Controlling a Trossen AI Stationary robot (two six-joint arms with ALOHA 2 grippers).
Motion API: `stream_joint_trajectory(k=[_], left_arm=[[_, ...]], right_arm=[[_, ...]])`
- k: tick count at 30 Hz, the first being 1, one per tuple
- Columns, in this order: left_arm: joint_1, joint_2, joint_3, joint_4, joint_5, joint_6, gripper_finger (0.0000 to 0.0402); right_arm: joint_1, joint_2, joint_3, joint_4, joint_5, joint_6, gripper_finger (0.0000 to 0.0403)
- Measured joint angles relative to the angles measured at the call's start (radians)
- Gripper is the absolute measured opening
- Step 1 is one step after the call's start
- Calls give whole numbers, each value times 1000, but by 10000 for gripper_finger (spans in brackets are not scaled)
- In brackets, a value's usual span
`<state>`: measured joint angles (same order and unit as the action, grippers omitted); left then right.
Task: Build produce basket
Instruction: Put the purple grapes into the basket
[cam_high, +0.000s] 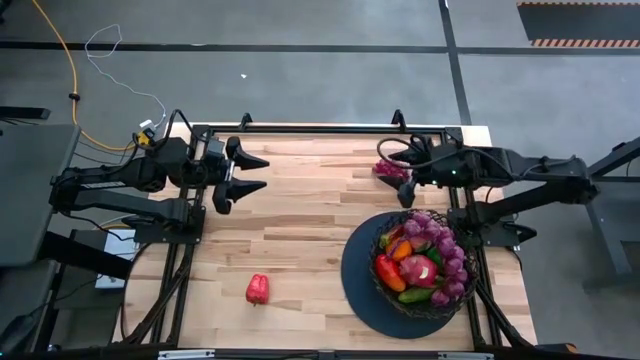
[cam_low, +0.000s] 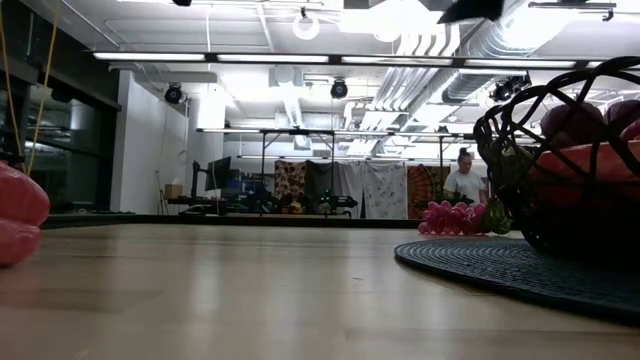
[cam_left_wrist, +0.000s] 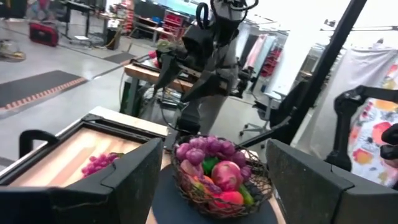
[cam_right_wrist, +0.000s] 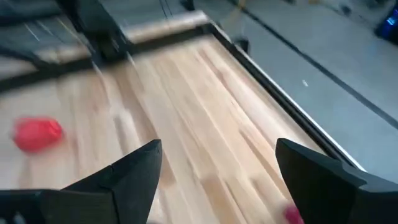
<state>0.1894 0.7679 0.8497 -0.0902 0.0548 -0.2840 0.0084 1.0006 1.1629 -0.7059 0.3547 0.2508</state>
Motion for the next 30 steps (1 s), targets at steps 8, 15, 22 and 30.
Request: stream_joint_trajectory(k=[8,15,22,30], left_arm=[[0,9,0,-27,-47,37,278],[0,37,0,-24,-104,28,278],[2,60,0,-25,-123,-48,278],[38,62,0,-25,-111,-72,278]], right_arm=[[-174,-19,-43,-216,-79,-93,305],[-402,-22,-327,-98,-128,67,305],[-542,91,-426,-48,-174,221,304],[-613,306,-400,57,-199,220,304]])
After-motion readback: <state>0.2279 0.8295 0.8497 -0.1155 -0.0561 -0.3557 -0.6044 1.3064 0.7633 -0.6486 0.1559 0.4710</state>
